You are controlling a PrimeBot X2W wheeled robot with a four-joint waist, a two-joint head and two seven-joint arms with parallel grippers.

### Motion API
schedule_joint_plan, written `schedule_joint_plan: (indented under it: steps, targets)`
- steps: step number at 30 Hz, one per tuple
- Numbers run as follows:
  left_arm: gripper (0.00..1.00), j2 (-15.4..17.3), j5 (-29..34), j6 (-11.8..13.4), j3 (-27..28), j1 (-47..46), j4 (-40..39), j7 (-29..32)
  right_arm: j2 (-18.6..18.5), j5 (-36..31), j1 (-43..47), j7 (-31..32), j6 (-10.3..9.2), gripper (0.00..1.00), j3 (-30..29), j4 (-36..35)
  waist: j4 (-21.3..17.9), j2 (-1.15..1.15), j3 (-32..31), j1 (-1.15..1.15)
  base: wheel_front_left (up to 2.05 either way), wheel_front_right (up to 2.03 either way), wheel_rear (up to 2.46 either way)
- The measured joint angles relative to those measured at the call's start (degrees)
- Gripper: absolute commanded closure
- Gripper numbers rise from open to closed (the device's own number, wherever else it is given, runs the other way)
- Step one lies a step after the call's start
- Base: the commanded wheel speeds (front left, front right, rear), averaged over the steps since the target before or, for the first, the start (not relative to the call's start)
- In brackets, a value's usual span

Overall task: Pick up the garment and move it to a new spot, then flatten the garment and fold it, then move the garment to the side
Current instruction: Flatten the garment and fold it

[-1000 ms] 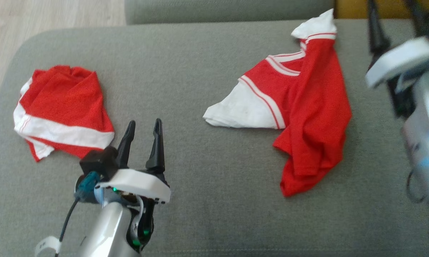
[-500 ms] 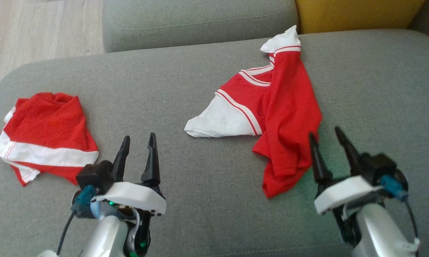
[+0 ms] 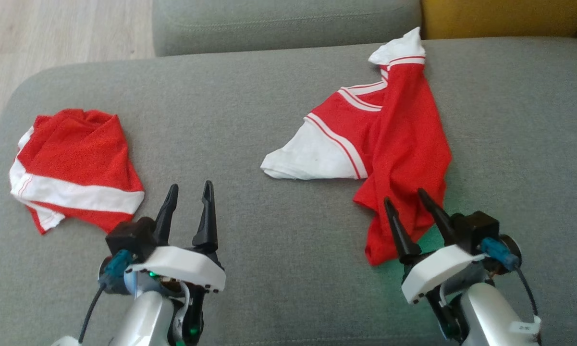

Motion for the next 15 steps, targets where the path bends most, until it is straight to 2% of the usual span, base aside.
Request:
schedule_joint_plan:
  steps: [12, 13, 14, 15]
  targets:
    - [0.0, 0.02, -0.01, -0.01, -0.86, -0.35, 0.37, 0.0, 0.05, 0.35, -5.42, 0.43, 0.0, 0.0, 0.19, 10.6, 2.94, 0.0, 2.9, 0.0, 0.0, 0.0, 0.0]
    - [0.0, 0.01, -0.01, -0.01, -0.92, -0.46, 0.37, 0.0, 0.05, 0.52, -6.04, 0.43, 0.0, 0.65, 0.3, 11.48, 3.1, 0.0, 3.1, 0.0, 0.0, 0.0, 0.0]
    - [0.0, 0.01, -0.01, -0.01, -0.98, -0.48, 0.38, 0.0, 0.05, 0.76, -6.53, 0.26, 0.0, 1.0, 0.56, 12.05, 3.22, 0.0, 3.25, 0.0, 0.0, 0.0, 0.0]
    - [0.0, 0.01, -0.01, -0.01, -0.98, -0.48, 0.47, 0.0, 0.05, 0.97, -6.97, -0.2, 0.0, 1.0, 1.07, 12.49, 3.32, 0.0, 3.38, 0.0, 0.0, 0.0, 0.0]
